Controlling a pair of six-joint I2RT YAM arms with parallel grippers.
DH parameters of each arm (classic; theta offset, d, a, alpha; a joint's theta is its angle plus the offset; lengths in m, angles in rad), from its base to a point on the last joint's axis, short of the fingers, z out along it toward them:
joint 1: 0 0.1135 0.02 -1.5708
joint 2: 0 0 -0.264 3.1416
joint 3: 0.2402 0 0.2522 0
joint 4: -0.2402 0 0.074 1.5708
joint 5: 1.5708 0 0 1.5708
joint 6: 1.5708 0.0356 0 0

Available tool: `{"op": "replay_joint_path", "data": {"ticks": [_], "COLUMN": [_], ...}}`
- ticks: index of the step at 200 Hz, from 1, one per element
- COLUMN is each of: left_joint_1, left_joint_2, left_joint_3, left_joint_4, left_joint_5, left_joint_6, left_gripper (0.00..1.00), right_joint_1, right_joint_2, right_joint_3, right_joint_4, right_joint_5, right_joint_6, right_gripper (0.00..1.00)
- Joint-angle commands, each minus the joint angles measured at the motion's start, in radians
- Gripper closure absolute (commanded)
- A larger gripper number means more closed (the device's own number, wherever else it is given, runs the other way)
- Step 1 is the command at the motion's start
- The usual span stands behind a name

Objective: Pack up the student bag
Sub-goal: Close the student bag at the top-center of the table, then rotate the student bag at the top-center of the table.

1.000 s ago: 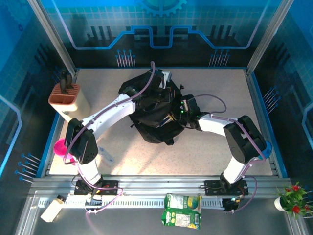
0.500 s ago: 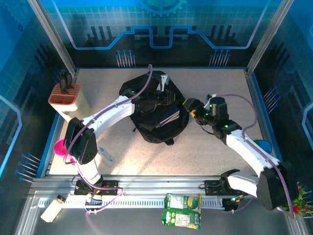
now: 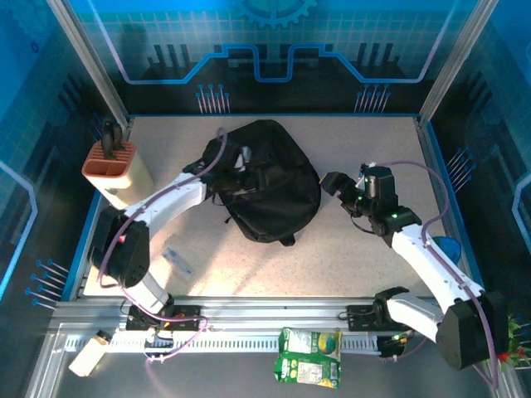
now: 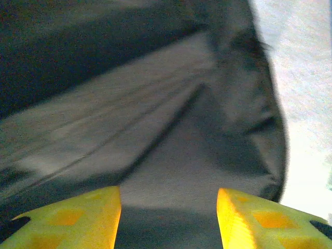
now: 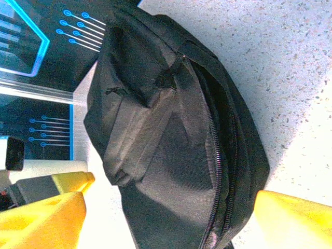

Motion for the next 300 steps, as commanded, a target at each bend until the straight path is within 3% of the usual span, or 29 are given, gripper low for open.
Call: {"op": "replay_joint_path", "data": {"ticks": [1,37,70,133,245,300], "left_joint_1": [0.084,0.237,0.296,0.302,0.284,0.27], "left_joint_2": [-0.105,-0.183,-0.148,-0.023,0.054,0.102], "left_joint_3": [-0.113,-0.308,-0.377,-0.394,-0.413,-0.39], "left_joint_4": [0.02,0.138,0.272,0.446,0.452,0.52], "left_joint_5": [-0.02,0.042,0.129,0.164,0.093,0.184], "left_joint_6": [-0.101,-0.194,-0.213,-0.241,-0.255,-0.261], "left_gripper": [0.52,0.62,0.66,0.73,0.72,0.73], "right_joint_1": [-0.005,-0.004,-0.003,-0.002,-0.001,0.003], "right_joint_2": [0.011,0.026,0.051,0.064,0.087,0.119], "right_joint_3": [-0.007,-0.015,-0.02,-0.023,-0.028,-0.044], "right_joint_4": [-0.009,-0.006,0.014,0.012,0.011,0.042], "right_joint_5": [-0.019,-0.022,-0.037,-0.034,-0.037,-0.074], "right_joint_6": [-0.005,0.0,0.007,0.011,0.019,0.029], "right_gripper": [0.15,0.15,0.16,0.17,0.17,0.18]}}
